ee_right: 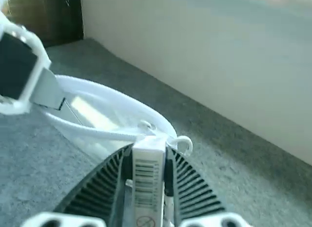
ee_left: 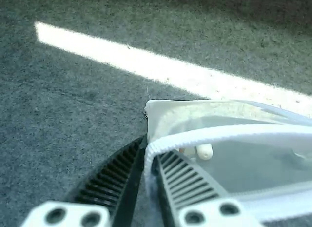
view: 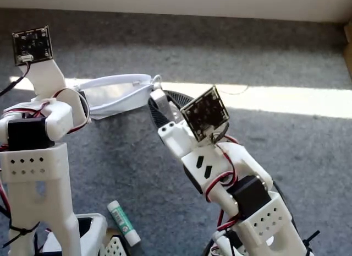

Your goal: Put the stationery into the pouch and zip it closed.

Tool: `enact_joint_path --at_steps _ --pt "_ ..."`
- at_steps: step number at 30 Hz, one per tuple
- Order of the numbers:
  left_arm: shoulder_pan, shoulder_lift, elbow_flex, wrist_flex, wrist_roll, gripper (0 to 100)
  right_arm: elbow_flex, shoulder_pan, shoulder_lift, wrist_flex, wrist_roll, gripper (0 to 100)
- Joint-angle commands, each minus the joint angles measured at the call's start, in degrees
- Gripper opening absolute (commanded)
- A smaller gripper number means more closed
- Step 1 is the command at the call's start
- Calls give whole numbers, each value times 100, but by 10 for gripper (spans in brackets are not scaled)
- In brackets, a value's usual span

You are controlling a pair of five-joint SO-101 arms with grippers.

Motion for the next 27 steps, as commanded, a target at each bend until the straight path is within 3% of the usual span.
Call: enact_joint_path --at_steps 1,14,27 --pt "-66 22 40 -88 -53 7 -75 -312 -154 -857 -62 5" --pt "-66 22 207 -237 -53 7 251 -681 75 -3723 -44 5" --pt "-66 22 207 -237 -53 7 295 -681 2053 -5745 -62 5"
